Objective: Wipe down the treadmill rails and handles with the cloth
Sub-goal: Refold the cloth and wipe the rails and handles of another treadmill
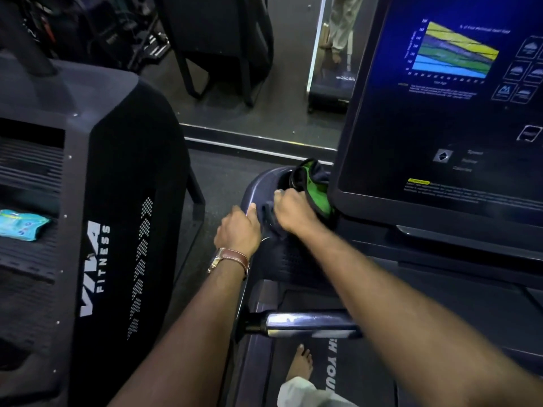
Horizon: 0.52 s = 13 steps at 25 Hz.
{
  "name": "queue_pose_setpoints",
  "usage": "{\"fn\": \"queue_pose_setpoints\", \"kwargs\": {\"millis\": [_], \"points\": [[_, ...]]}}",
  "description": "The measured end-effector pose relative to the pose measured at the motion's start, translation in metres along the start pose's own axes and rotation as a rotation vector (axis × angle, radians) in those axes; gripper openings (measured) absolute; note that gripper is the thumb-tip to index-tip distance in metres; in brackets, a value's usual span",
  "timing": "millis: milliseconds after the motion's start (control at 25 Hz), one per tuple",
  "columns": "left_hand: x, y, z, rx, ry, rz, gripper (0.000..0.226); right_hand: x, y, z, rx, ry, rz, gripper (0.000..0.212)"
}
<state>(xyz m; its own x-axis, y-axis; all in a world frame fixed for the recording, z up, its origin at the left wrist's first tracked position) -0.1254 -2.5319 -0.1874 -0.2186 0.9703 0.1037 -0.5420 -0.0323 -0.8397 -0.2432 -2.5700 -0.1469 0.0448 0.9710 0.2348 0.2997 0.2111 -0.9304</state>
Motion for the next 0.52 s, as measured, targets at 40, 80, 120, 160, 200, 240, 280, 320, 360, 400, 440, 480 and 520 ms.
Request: {"fn": "queue_pose_setpoints", "kwargs": {"millis": [40, 80, 120, 160, 200, 240, 280, 320, 360, 400, 440, 480, 520], "points": [[0.000, 0.000, 0.002, -0.010, 0.000, 0.002, 0.054, -0.003, 0.001, 0.010, 0.022, -0.021, -0.015, 0.037], [0.000, 0.001, 0.004, -0.015, -0.005, 0.004, 0.054, -0.002, 0.004, 0.019, 0.056, 0.007, -0.004, 0.039], [0.000, 0.000, 0.004, -0.016, -0.007, 0.007, 0.055, 0.000, 0.007, 0.021, 0.010, 0.066, -0.002, 0.040], [-0.001, 0.001, 0.002, -0.011, -0.005, 0.008, 0.055, 0.003, 0.011, 0.017, -0.113, 0.137, 0.010, 0.042], [0.000, 0.001, 0.001, 0.000, -0.005, 0.005, 0.056, 0.005, 0.013, 0.010, -0.177, 0.199, -0.004, 0.044], [0.000, 0.000, 0.000, 0.007, -0.009, 0.003, 0.056, 0.001, 0.018, 0.008, -0.262, 0.212, 0.003, 0.045], [-0.001, 0.000, -0.001, 0.005, -0.012, 0.004, 0.056, -0.003, 0.021, 0.008, -0.336, 0.170, -0.011, 0.042], [-0.002, 0.000, 0.000, -0.004, -0.013, -0.001, 0.056, -0.006, 0.022, 0.013, -0.385, 0.111, -0.025, 0.035], [-0.001, 0.000, 0.000, -0.009, -0.012, -0.003, 0.056, -0.009, 0.020, 0.022, -0.398, 0.066, -0.015, 0.029], [-0.001, 0.000, 0.001, -0.005, -0.010, -0.003, 0.056, -0.012, 0.017, 0.030, -0.412, 0.051, 0.033, 0.030], [-0.001, 0.000, 0.002, 0.001, -0.012, -0.004, 0.055, -0.011, 0.011, 0.038, -0.499, 0.052, 0.139, 0.028], [-0.001, 0.000, 0.002, 0.007, -0.011, -0.005, 0.055, -0.005, 0.006, 0.041, -0.638, 0.035, 0.290, 0.023], [-0.001, 0.000, 0.002, 0.009, -0.010, -0.005, 0.054, 0.000, 0.005, 0.038, -0.713, -0.032, 0.410, 0.021]]}}
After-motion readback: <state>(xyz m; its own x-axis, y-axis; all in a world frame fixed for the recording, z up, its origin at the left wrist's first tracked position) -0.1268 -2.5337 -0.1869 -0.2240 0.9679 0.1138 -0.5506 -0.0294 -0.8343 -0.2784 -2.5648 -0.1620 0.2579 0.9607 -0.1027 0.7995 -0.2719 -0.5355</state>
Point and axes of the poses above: each hand's wrist, its own x-axis away from the middle knuckle, its own y-axis out of the palm, z = x × y, the point moved 3 cm from there along -x, towards the middle knuckle, and after that the axes turned 10 degrees about y, right-handed, at the moved point
